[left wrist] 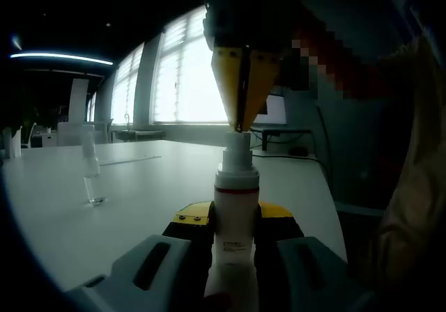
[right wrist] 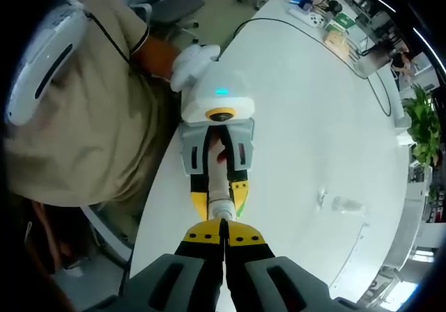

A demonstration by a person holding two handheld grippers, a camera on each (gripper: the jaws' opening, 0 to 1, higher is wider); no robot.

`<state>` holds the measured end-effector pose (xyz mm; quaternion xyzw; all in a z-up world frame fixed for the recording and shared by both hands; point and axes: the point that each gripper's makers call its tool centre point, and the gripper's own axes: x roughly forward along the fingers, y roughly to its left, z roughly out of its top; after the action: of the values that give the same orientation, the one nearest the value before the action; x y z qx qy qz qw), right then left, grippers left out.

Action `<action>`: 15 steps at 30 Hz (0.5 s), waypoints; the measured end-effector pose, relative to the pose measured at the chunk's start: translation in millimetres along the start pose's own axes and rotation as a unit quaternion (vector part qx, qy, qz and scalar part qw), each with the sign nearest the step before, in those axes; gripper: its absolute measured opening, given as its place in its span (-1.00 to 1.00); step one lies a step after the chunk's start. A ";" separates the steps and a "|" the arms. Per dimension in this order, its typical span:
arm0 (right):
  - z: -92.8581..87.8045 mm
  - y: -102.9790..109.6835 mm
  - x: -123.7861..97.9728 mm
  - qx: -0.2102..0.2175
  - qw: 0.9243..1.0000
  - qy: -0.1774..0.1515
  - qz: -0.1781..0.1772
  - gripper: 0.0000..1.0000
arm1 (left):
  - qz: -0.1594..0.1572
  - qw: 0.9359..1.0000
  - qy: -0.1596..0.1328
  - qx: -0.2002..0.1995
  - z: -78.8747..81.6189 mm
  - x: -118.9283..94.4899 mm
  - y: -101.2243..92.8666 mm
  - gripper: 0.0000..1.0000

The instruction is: Clamp pump bottle remove cover press pump head put on cover

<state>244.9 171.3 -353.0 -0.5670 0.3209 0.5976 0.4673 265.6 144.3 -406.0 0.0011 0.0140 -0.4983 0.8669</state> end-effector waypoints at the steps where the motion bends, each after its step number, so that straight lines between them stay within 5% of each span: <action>1: 0.0 0.0 0.0 0.000 1.000 0.000 0.000 -1.00 | 0.000 1.000 0.000 0.000 0.0 0.0 0.1 -0.75; 15: 0.3 0.5 1.5 -0.001 1.000 0.002 0.003 -1.00 | 0.000 1.000 0.000 0.000 0.0 -0.1 -0.4 -0.75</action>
<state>244.5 171.7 -354.5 -0.5676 0.3237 0.5981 0.4640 265.2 144.2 -405.9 0.0014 0.0138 -0.4983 0.8669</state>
